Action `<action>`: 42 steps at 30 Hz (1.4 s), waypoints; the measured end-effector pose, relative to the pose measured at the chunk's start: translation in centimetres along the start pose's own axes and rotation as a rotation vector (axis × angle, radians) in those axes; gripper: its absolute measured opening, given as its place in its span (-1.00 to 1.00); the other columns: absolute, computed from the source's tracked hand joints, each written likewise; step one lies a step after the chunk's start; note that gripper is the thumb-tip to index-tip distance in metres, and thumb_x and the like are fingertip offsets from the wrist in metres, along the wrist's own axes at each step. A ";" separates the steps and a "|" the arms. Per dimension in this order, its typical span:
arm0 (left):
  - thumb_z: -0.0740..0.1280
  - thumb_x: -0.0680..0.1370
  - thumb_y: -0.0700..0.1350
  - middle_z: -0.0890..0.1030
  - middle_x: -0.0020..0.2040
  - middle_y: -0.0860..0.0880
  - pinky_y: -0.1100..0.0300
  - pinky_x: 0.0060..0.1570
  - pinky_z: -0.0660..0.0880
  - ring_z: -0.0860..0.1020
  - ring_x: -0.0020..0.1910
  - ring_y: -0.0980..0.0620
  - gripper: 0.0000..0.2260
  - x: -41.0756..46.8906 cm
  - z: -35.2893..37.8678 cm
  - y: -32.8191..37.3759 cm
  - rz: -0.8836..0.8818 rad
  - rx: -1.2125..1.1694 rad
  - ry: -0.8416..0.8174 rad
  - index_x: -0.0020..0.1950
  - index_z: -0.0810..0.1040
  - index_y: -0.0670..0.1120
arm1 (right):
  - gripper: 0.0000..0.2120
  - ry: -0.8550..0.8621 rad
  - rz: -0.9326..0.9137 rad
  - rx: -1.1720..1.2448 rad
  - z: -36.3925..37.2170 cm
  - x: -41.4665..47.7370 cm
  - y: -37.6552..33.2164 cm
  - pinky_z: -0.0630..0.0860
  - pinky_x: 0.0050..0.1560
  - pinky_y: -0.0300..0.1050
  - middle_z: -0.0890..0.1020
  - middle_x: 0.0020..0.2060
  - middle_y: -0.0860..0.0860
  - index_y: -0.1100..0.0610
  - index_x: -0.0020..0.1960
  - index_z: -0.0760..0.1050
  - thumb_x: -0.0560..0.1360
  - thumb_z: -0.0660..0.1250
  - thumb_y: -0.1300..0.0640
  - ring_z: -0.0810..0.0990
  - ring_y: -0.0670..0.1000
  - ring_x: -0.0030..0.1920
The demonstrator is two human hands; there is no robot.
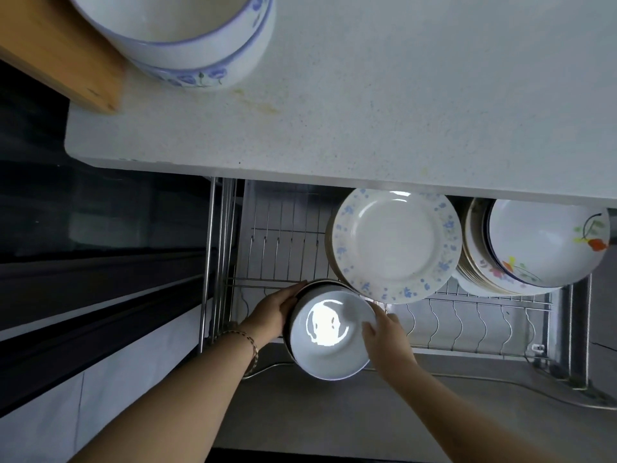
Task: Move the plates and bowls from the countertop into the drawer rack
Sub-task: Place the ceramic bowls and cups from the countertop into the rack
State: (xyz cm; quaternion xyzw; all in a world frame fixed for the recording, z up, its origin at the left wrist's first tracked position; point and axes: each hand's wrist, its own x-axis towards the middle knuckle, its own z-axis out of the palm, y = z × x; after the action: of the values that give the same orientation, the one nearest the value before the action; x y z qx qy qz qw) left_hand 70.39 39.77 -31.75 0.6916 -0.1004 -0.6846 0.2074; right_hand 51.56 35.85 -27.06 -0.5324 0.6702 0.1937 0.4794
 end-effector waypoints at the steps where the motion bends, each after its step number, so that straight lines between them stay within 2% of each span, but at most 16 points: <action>1: 0.21 0.61 -0.17 0.63 0.10 -0.14 0.00 0.25 0.46 0.56 0.09 -0.13 -0.80 -0.3 0.2 0.5 -0.024 -0.070 0.026 0.12 0.59 -0.01 | -0.57 -0.020 0.024 0.006 0.2 0.1 -0.1 0.42 0.16 -0.07 0.44 0.22 0.21 0.07 0.44 0.26 0.57 0.11 0.21 0.50 0.23 0.19; 4: 0.23 0.59 -0.21 0.70 -0.23 0.01 0.29 -0.14 0.57 0.57 -0.13 -0.03 -0.83 -0.6 0.5 0.8 -0.026 -0.127 0.053 0.05 0.60 -0.17 | -0.56 -0.069 0.070 0.006 0.4 0.4 -0.6 0.41 0.19 -0.04 0.48 0.26 0.22 0.12 0.45 0.20 0.58 0.10 0.19 0.49 0.22 0.24; 5: 0.21 0.60 -0.25 0.70 -0.16 -0.01 0.32 -0.12 0.57 0.57 -0.08 -0.03 -0.80 -0.9 0.5 0.9 -0.022 -0.128 0.060 0.14 0.58 -0.22 | -0.56 -0.080 0.077 0.003 0.4 0.5 -0.7 0.41 0.18 -0.05 0.51 0.25 0.21 0.12 0.45 0.21 0.57 0.10 0.19 0.50 0.22 0.24; 7: 0.20 0.60 -0.25 0.62 0.14 -0.15 0.13 0.13 0.50 0.54 0.13 -0.10 -0.71 -1.1 0.3 0.7 0.005 0.002 0.090 0.31 0.50 -0.22 | -0.57 -0.085 0.083 0.025 0.2 0.6 -0.7 0.43 0.14 -0.08 0.56 0.20 0.19 0.11 0.41 0.29 0.55 0.11 0.24 0.52 0.21 0.20; 9: 0.26 0.58 -0.17 0.57 0.24 -0.21 -0.02 0.13 0.49 0.52 0.22 -0.20 -0.70 -1.1 0.1 0.5 -0.030 0.082 0.163 0.31 0.52 -0.16 | -0.56 -0.081 0.089 0.060 0.1 0.6 -0.6 0.40 0.03 -0.16 0.58 0.19 0.18 0.10 0.40 0.33 0.53 0.11 0.28 0.53 0.20 0.18; 11: 0.32 0.55 -0.10 0.59 0.20 -0.20 -0.03 0.04 0.53 0.57 0.14 -0.22 -0.70 -0.8 0.1 0.0 -0.110 -0.015 0.229 0.27 0.56 -0.12 | -0.54 -0.074 0.083 0.074 0.2 0.4 -0.6 0.31 -0.07 -0.22 0.58 0.18 0.18 0.09 0.40 0.32 0.52 0.10 0.30 0.53 0.19 0.16; 14: 0.29 0.56 -0.06 0.64 -0.05 -0.17 0.15 -0.17 0.48 0.56 -0.22 -0.09 -0.72 -1.1 0.8 0.1 -0.186 -0.181 0.204 0.21 0.60 -0.15 | -0.52 -0.042 0.064 0.082 0.4 0.1 -0.7 0.32 -0.09 -0.20 0.59 0.15 0.17 0.06 0.40 0.32 0.50 0.10 0.30 0.54 0.19 0.13; 17: 0.13 0.61 0.08 0.64 -0.13 -0.11 0.12 -0.11 0.46 0.56 -0.17 -0.09 -0.69 -1.5 1.9 0.3 -0.235 -0.317 0.096 0.07 0.59 -0.06 | -0.50 -0.004 0.070 0.102 0.6 -0.2 -0.5 0.40 -0.06 -0.13 0.59 0.13 0.19 0.08 0.39 0.32 0.48 0.09 0.33 0.55 0.21 0.11; 21: -0.07 0.63 0.18 0.61 0.04 -0.12 0.12 -0.07 0.46 0.55 -0.01 -0.11 -0.58 -1.3 2.3 0.3 -0.242 -0.374 -0.007 0.17 0.50 0.05 | -0.51 -0.007 0.072 0.065 0.7 -0.4 -0.2 0.42 -0.02 -0.10 0.56 0.14 0.23 0.10 0.42 0.28 0.50 0.07 0.31 0.54 0.23 0.12; 25: -0.06 0.62 0.19 0.67 -0.16 -0.06 0.09 -0.06 0.48 0.57 -0.09 -0.09 -0.57 -1.8 2.6 0.7 -0.227 -0.363 -0.010 -0.03 0.54 0.03 | -0.50 0.041 0.089 0.067 0.3 -0.6 -0.9 0.44 0.11 0.00 0.48 0.21 0.20 0.05 0.41 0.26 0.50 0.06 0.32 0.52 0.26 0.15; 26: -0.03 0.62 0.20 0.67 -0.13 -0.07 0.02 0.04 0.50 0.58 -0.03 -0.13 -0.58 -2.0 2.7 0.9 -0.216 -0.340 0.005 -0.01 0.56 0.04 | -0.51 0.071 0.088 0.049 0.2 -0.8 -0.9 0.44 0.09 0.02 0.44 0.22 0.18 0.02 0.39 0.27 0.50 0.06 0.31 0.53 0.26 0.14; 28: 0.02 0.60 0.21 0.61 0.13 -0.08 -0.08 0.31 0.39 0.52 0.21 -0.13 -0.61 -2.4 2.8 0.9 -0.148 -0.218 0.035 0.19 0.53 0.08 | -0.56 0.099 0.076 -0.020 -0.2 -1.2 -0.8 0.45 0.05 0.01 0.43 0.22 0.15 -0.01 0.35 0.30 0.51 0.07 0.28 0.54 0.25 0.12; 31: 0.06 0.61 0.14 0.33 0.47 0.02 0.15 0.45 0.14 0.28 0.46 0.06 -0.56 -3.4 2.9 1.0 0.091 0.141 0.012 0.47 0.28 0.08 | -0.56 0.058 0.046 -0.088 -0.6 -1.3 -0.8 0.44 0.09 0.00 0.46 0.22 0.17 0.02 0.35 0.30 0.51 0.07 0.29 0.52 0.23 0.17; 34: 0.02 0.65 0.01 0.33 0.47 0.01 0.36 0.28 0.14 0.28 0.45 0.08 -0.61 -4.1 2.9 1.3 0.197 0.361 0.054 0.48 0.29 0.01 | -0.55 0.016 0.017 -0.163 -0.9 -1.0 -1.2 0.42 0.17 0.01 0.45 0.23 0.19 0.07 0.36 0.28 0.51 0.06 0.32 0.49 0.24 0.22; 37: -0.01 0.66 0.00 0.50 0.33 -0.10 0.26 0.12 0.30 0.44 0.31 -0.07 -0.62 -4.1 3.1 2.0 0.157 0.453 0.106 0.37 0.42 -0.07 | -0.49 -0.056 0.001 -0.201 -1.3 -0.6 -1.4 0.39 0.24 0.03 0.43 0.26 0.20 0.11 0.44 0.15 0.51 0.06 0.33 0.46 0.24 0.27; 42: -0.03 0.66 0.01 0.49 0.35 -0.10 0.23 0.20 0.32 0.43 0.33 -0.07 -0.60 -4.4 3.9 3.1 0.123 0.480 0.145 0.36 0.44 -0.08 | -0.45 -0.116 0.023 -0.213 -1.7 -0.2 -1.3 0.39 0.23 0.01 0.44 0.27 0.22 0.15 0.47 0.05 0.52 0.10 0.32 0.45 0.22 0.29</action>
State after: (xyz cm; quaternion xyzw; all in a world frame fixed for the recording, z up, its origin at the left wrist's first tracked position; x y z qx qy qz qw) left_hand 66.79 38.30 -26.37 0.7609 -0.2869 -0.5757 0.0853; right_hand 51.99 34.20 -25.84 -0.5605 0.6230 0.2997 0.4559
